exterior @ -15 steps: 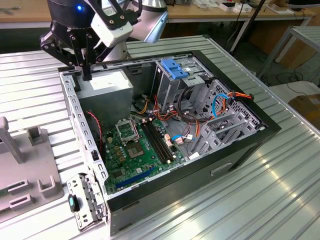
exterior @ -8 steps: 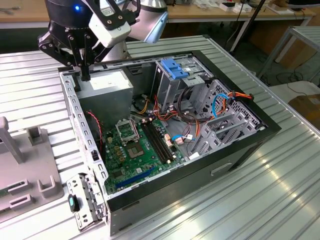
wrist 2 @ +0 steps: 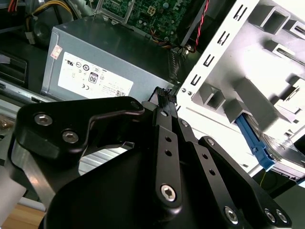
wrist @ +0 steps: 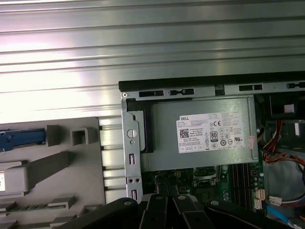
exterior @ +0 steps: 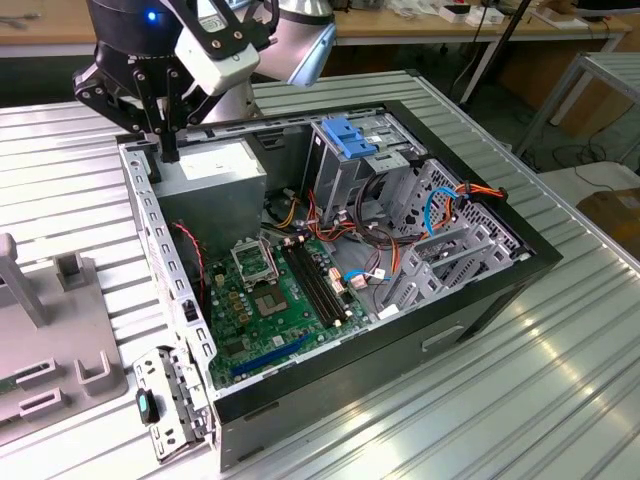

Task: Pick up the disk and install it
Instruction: 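Reach for the disk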

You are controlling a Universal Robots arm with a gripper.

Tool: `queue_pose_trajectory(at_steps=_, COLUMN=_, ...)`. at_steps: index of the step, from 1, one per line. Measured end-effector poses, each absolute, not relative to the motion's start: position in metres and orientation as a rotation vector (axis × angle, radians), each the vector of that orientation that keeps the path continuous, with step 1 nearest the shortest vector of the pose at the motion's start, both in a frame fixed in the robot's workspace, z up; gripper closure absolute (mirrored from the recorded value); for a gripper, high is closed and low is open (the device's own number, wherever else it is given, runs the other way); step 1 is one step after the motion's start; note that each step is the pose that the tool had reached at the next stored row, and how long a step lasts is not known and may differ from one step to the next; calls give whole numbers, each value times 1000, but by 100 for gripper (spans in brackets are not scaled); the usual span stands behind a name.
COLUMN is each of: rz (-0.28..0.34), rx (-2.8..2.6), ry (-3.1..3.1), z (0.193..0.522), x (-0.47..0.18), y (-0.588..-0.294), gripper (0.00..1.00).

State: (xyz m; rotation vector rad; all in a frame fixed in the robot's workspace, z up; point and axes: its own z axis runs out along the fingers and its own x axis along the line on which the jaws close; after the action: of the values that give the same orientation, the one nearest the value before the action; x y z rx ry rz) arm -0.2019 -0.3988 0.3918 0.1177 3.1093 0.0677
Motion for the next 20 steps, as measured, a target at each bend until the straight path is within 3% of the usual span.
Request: queue_pose_trajectory(at_steps=20, rz=68, rx=118, ry=3109, z=392, x=-210, y=-399, gripper=89)
